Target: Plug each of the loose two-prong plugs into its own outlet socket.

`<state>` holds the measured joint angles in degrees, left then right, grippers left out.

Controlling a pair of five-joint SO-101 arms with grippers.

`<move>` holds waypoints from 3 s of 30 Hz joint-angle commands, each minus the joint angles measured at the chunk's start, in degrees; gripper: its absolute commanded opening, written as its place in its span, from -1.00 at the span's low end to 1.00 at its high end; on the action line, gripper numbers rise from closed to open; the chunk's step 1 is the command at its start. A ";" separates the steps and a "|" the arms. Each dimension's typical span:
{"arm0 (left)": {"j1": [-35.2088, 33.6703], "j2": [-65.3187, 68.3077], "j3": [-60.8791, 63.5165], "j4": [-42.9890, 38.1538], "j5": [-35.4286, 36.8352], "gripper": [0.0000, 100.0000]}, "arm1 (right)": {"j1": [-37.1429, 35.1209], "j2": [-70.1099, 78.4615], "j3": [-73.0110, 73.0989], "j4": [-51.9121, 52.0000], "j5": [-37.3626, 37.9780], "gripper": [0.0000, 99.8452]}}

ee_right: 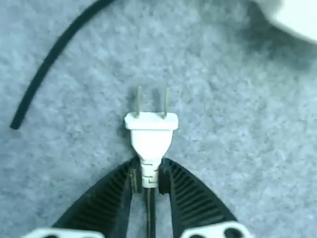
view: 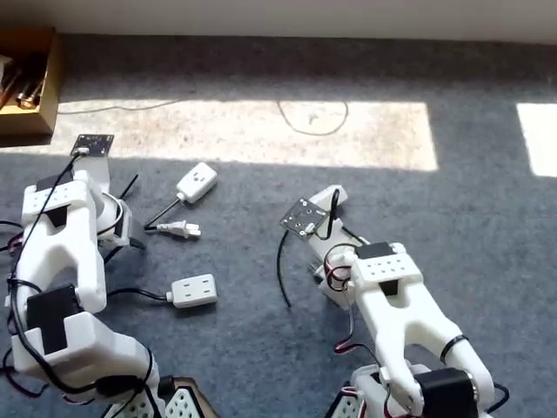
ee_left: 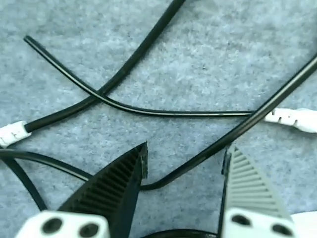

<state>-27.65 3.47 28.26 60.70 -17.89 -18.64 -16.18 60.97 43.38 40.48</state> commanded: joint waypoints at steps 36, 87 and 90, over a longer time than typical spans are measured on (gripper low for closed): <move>24.04 -88.04 29.05 11.43 -2.73 -0.22 | -37.23 -36.09 4.70 -3.12 -29.01 -0.99; 17.19 -107.30 50.15 5.89 0.09 -0.23 | -36.44 -35.74 -14.20 20.88 -21.71 -0.99; 13.41 -107.12 47.96 5.01 0.00 -0.23 | -36.44 -35.74 -10.86 20.97 -17.76 -0.99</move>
<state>-10.86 -103.25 79.60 67.21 -18.33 -55.82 -51.34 49.27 64.04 19.30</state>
